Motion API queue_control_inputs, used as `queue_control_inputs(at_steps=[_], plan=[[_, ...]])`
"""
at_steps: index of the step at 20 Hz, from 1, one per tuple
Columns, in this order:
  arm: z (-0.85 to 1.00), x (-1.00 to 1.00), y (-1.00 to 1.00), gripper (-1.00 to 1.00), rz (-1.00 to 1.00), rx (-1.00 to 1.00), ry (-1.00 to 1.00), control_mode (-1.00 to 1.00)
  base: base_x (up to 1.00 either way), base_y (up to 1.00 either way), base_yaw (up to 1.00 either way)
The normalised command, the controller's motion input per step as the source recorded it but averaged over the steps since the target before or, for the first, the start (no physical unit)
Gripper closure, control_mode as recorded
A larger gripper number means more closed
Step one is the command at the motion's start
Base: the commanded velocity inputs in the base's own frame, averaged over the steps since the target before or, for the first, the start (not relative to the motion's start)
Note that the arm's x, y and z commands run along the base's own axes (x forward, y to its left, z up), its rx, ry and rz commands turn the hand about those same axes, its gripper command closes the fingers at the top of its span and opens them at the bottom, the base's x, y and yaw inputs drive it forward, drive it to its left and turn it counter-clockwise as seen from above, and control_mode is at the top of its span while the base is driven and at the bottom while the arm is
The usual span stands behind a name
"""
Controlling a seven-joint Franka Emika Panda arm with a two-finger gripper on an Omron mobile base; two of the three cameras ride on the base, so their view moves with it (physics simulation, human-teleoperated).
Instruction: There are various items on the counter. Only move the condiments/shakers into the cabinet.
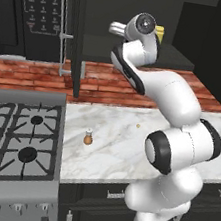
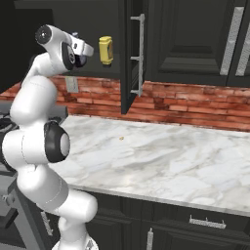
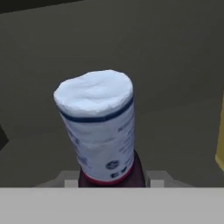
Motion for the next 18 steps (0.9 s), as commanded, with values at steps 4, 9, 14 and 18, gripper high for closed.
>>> queue_control_inputs(at_steps=[4, 9, 14, 18], plan=[[-0.26, 0.48, 0.00, 1.00, 0.00, -0.02, 0.00, -1.00, 0.00, 0.00, 0.00], [-0.42, 0.31, 0.00, 1.00, 0.00, 0.00, 0.00, -1.00, 0.00, 0.00, 0.00], [-0.62, 0.03, -0.04, 1.00, 0.00, 0.00, 0.00, -1.00, 0.00, 0.00, 0.00], [-0.22, 0.11, 0.00, 1.00, 0.00, -0.01, 0.00, -1.00, 0.00, 0.00, 0.00]])
